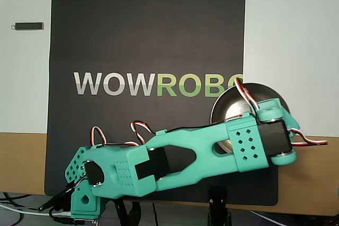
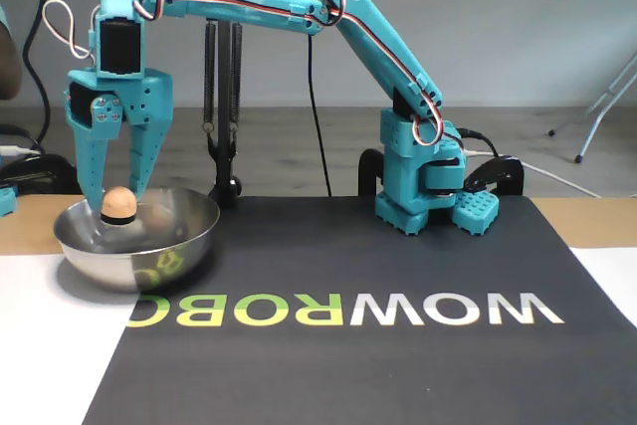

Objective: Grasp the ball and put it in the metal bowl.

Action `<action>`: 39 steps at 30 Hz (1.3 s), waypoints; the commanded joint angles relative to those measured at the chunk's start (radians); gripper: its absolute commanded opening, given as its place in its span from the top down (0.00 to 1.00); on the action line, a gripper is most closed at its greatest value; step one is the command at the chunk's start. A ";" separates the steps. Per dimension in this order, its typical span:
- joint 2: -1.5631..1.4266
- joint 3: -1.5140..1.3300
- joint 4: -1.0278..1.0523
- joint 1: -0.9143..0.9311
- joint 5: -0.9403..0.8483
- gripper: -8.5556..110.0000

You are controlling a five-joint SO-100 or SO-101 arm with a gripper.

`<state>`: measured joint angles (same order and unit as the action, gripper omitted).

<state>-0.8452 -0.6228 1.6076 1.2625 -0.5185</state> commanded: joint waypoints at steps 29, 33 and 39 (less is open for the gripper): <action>-0.020 0.035 0.003 -0.008 0.006 0.76; -0.020 0.035 0.003 -0.008 0.006 0.75; -0.020 0.035 0.003 -0.005 0.006 0.53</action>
